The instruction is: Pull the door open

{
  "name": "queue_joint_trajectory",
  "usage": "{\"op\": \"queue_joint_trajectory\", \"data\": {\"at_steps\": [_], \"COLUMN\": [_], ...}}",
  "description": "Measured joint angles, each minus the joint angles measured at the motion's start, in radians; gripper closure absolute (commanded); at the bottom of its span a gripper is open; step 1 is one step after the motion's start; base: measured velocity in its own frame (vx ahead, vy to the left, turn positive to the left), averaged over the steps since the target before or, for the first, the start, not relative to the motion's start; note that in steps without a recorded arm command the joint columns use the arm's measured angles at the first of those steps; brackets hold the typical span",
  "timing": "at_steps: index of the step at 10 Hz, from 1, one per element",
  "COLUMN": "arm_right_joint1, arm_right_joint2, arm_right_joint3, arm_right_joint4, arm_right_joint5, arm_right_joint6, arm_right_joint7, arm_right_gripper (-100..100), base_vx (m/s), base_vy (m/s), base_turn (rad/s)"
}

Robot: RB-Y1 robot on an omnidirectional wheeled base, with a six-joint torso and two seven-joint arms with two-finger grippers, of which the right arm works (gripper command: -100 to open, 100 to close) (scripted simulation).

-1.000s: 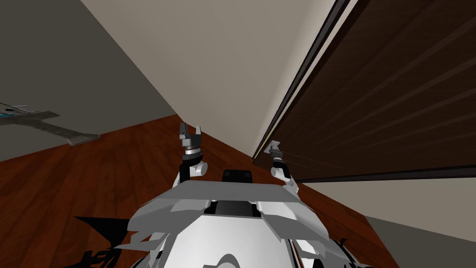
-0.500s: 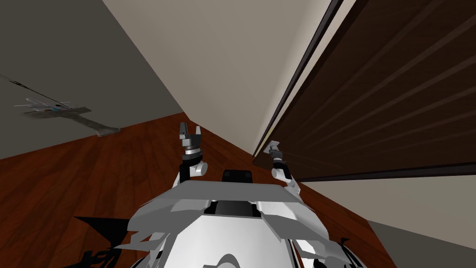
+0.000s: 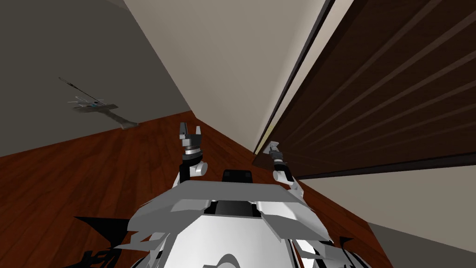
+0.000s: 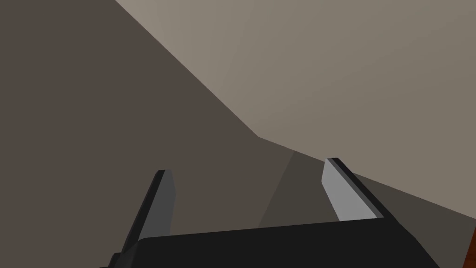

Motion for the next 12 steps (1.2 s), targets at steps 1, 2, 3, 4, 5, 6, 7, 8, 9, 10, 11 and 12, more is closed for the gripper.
{"op": "queue_joint_trajectory", "data": {"at_steps": [1, 2, 3, 4, 5, 6, 7, 8, 9, 10, 11, 12], "arm_right_joint1": [0.009, 0.012, 0.019, 0.024, 0.028, 0.035, 0.043, 0.049, 0.055, 0.063, 0.066, 0.070], "arm_right_joint2": [-0.010, -0.009, -0.021, -0.030, -0.043, -0.055, -0.070, -0.082, -0.091, -0.100, -0.100, -0.110], "arm_right_joint3": [0.009, 0.014, 0.020, 0.025, 0.033, 0.042, 0.050, 0.059, 0.067, 0.075, 0.080, 0.083], "arm_right_joint4": [-0.008, -0.006, -0.007, -0.011, -0.013, -0.016, -0.019, -0.018, -0.020, -0.026, -0.025, -0.024], "arm_right_joint5": [0.001, 0.002, 0.004, 0.005, 0.007, 0.009, 0.011, 0.014, 0.016, 0.017, 0.018, 0.019], "arm_right_joint6": [-0.004, -0.002, -0.007, -0.015, -0.024, -0.032, -0.041, -0.050, -0.056, -0.060, -0.059, -0.065], "arm_right_joint7": [-0.010, -0.012, -0.020, -0.030, -0.041, -0.052, -0.065, -0.077, -0.086, -0.095, -0.097, -0.103], "arm_right_gripper": [100, 100, 100, 100, 100, 100, 100, 100, 100, 100, 100, 100], "base_vx": [-0.115, -0.171, -0.224, -0.251, -0.268, -0.259, -0.226, -0.208, -0.215, -0.096, -0.140, -0.211], "base_vy": [-0.021, -0.040, -0.039, -0.059, -0.067, -0.039, -0.032, -0.062, -0.082, -0.032, -0.030, -0.060], "base_turn": [0.040, 0.152, 0.139, 0.128, 0.152, 0.173, 0.126, 0.088, 0.103, 0.038, 0.147, 0.144]}}
